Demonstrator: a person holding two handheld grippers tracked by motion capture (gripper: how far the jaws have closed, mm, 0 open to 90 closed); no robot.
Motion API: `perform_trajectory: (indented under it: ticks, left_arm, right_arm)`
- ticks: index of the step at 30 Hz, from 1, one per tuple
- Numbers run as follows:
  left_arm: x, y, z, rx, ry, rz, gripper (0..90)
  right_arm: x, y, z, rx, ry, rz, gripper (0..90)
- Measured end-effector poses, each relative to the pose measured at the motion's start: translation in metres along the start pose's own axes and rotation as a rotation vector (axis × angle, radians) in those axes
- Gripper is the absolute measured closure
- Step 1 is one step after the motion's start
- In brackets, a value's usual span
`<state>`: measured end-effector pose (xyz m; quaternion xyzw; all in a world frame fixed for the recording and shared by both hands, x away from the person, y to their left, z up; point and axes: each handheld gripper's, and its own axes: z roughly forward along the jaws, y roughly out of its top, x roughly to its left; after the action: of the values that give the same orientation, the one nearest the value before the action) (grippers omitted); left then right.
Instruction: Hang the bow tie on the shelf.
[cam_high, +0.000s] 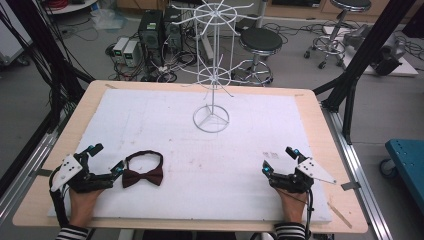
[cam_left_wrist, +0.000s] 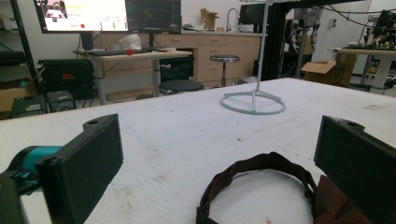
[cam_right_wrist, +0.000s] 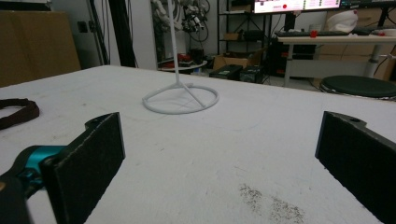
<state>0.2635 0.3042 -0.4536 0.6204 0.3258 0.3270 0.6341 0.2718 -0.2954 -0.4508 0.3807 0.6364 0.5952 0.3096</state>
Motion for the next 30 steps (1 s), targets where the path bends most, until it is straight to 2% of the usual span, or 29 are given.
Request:
perform_trajectory:
  ticks: [5,7,14,18,21,23,24,25,26,28,30]
  left_arm:
    - [0.000,0.000,0.000,-0.002,0.001,-0.006,1.7]
    - [0.001,0.000,0.000,-0.005,-0.016,-0.007,1.7]
    - [0.001,0.000,-0.001,-0.005,-0.033,-0.006,1.7]
    - [0.003,0.001,-0.001,-0.008,-0.054,-0.038,1.7]
    - [0.004,0.002,-0.001,0.003,-0.056,-0.029,1.7]
    - [0.006,0.008,-0.002,0.014,-0.083,-0.030,1.7]
    - [0.006,0.008,-0.002,0.014,-0.083,-0.030,1.7]
    - [0.008,0.013,-0.002,0.024,-0.108,-0.028,1.7]
    - [0.008,0.013,-0.002,0.024,-0.108,-0.028,1.7]
    - [0.009,0.019,-0.001,0.053,-0.136,-0.006,1.7]
    - [0.010,0.022,-0.001,0.063,-0.146,0.000,1.7]
  right_arm:
    - [0.000,0.000,0.000,-0.007,0.000,-0.001,0.7]
    - [0.000,0.000,0.000,-0.008,0.002,0.001,0.7]
    - [0.000,0.000,0.000,-0.010,-0.006,-0.006,0.7]
    - [0.001,0.000,0.000,-0.008,-0.005,-0.003,0.7]
    - [0.000,0.000,0.000,-0.010,-0.004,-0.005,0.7]
    - [0.000,0.000,0.000,-0.010,-0.005,-0.005,0.7]
    - [0.000,0.000,0.000,-0.011,-0.004,-0.007,0.7]
    - [0.000,0.000,0.000,-0.010,-0.003,-0.004,0.7]
    - [0.000,0.000,0.000,-0.010,-0.002,-0.002,0.7]
    - [0.000,0.000,0.000,-0.010,-0.003,-0.003,0.7]
    - [0.000,0.000,0.000,-0.011,-0.003,-0.006,0.7]
